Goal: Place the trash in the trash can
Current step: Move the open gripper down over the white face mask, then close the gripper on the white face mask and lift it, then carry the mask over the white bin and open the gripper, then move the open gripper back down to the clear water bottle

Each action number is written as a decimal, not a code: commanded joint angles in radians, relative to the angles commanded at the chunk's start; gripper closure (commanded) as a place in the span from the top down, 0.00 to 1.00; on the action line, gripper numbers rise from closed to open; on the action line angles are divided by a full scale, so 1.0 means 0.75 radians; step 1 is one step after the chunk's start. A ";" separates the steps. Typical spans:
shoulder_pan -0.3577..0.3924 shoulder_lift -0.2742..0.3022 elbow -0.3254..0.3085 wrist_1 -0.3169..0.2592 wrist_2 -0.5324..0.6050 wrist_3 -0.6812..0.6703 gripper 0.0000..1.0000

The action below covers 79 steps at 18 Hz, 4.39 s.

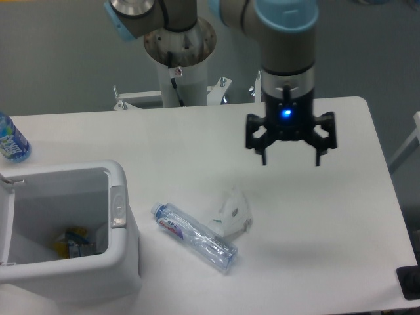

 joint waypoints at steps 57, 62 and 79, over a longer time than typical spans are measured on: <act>-0.076 0.051 -0.088 0.311 -0.632 -0.569 0.00; -0.214 0.053 0.086 0.311 -0.695 -0.902 0.00; -0.558 0.137 -0.020 0.303 -0.679 -1.055 1.00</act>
